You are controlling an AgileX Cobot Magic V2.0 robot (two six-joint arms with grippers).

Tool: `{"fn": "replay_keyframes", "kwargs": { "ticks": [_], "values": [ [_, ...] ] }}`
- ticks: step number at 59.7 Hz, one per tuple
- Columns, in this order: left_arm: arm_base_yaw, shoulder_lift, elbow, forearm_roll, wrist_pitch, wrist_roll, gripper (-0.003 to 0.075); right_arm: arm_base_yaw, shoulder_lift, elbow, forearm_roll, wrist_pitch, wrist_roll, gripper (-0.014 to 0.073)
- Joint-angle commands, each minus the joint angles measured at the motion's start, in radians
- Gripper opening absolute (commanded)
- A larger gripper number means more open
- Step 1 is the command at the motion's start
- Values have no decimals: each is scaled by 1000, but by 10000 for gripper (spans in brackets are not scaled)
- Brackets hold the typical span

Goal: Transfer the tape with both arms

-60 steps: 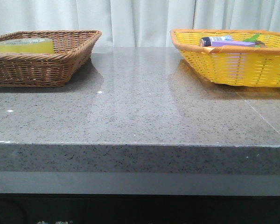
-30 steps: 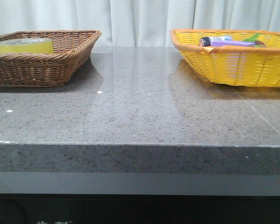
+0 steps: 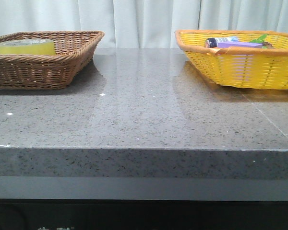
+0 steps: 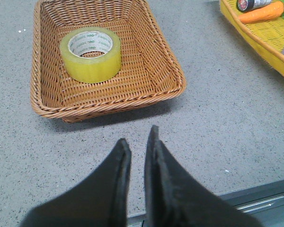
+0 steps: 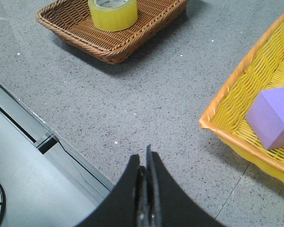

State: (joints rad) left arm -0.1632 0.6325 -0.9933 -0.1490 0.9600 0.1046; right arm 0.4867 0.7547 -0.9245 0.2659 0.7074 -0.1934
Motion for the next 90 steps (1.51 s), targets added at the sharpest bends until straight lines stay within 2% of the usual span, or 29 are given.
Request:
{"fn": "replay_keyframes", "kwargs": {
  "ticks": [1,33,39,50,64,85,90],
  "values": [
    [-5,5,-24,-33,-58,-9,-20,0,-6,-22,16,-67,-1,-70],
    [-5,-6,-8,-2,-69,-7,-20,0,-6,-22,16,-67,-1,-70],
    [37,-57,81,21,-176,-7,-20,0,-6,-22,16,-67,-1,-70],
    [112,-219,381,14,-494,-7,-20,0,-6,-22,16,-67,-1,-70],
    [120,-454,727,12,-785,-9,-20,0,-6,-22,16,-67,-1,-70],
    [120,-636,1035,-35,-1069,-11,-20,0,-6,-22,16,-67,-1,-70],
    [120,-662,1041,-66,-1014,-11,-20,0,-6,-22,16,-68,-1,-70]
  ]
}}
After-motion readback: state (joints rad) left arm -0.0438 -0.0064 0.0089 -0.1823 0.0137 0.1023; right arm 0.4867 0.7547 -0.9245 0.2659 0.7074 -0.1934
